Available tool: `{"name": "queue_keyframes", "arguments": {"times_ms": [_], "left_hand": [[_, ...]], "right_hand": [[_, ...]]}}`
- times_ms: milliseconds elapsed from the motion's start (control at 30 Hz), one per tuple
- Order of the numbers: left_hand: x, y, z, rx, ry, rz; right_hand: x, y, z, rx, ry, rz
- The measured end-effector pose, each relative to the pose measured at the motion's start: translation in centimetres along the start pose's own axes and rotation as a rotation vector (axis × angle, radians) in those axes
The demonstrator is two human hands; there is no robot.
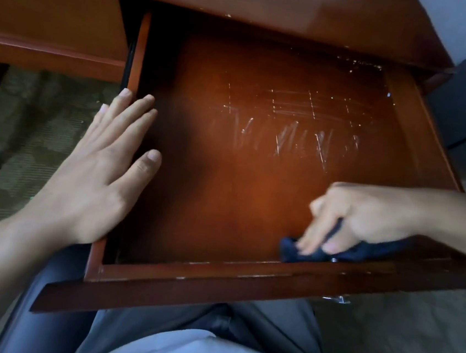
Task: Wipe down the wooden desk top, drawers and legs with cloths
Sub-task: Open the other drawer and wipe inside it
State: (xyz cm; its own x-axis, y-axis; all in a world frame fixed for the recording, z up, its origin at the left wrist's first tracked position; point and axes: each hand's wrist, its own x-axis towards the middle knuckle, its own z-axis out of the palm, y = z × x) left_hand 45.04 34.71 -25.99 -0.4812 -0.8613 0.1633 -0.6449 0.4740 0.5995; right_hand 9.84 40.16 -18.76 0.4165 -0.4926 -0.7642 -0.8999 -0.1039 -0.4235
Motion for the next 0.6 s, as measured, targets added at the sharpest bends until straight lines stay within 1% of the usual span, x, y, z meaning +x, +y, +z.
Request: {"name": "queue_keyframes", "arguments": {"times_ms": [67, 100, 133, 167, 200, 233, 267, 300, 367, 433, 467, 533, 600], "left_hand": [[0.0, -0.3, 0.1, -0.001, 0.003, 0.01], [0.1, -0.5, 0.1, 0.009, 0.007, 0.019], [0.2, -0.7, 0.2, 0.031, 0.007, 0.03], [0.3, -0.9, 0.2, 0.064, 0.001, 0.048], [0.4, -0.9, 0.2, 0.107, -0.005, 0.076], [0.5, -0.9, 0.2, 0.15, -0.009, 0.115], [0.6, -0.7, 0.2, 0.184, -0.018, 0.165], [0.7, -0.4, 0.2, 0.203, -0.036, 0.221], [0.7, -0.2, 0.0, 0.213, -0.107, 0.32], [0.8, -0.2, -0.5, 0.258, -0.186, 0.377], [0.8, -0.3, -0.6, 0.297, -0.218, 0.394], [0.9, -0.1, -0.8, 0.338, -0.259, 0.398], [0.9, 0.4, -1.0, 0.324, -0.27, 0.38]], "right_hand": [[-2.8, 3.0, -0.8, -0.144, -0.042, 0.161], [-4.1, 4.0, -1.3, -0.2, -0.023, 0.236], [-5.2, 4.7, -1.8, -0.245, 0.049, 0.291], [-5.9, 4.7, -2.3, -0.24, 0.171, 0.295], [-6.0, 4.4, -2.9, -0.197, 0.328, 0.242], [-5.3, 3.4, -3.2, -0.179, 0.486, 0.143], [-3.9, 1.7, -3.4, -0.174, 0.588, 0.026], [-1.8, 0.0, -3.3, -0.155, 0.633, -0.064], [3.0, -3.8, -1.8, -0.07, 0.593, -0.221], [6.5, -7.1, 0.7, 0.02, 0.457, -0.367], [7.4, -8.0, 2.0, 0.042, 0.382, -0.411], [6.8, -8.1, 3.4, 0.077, 0.269, -0.442], [4.7, -5.1, 3.6, 0.114, 0.188, -0.368]]}}
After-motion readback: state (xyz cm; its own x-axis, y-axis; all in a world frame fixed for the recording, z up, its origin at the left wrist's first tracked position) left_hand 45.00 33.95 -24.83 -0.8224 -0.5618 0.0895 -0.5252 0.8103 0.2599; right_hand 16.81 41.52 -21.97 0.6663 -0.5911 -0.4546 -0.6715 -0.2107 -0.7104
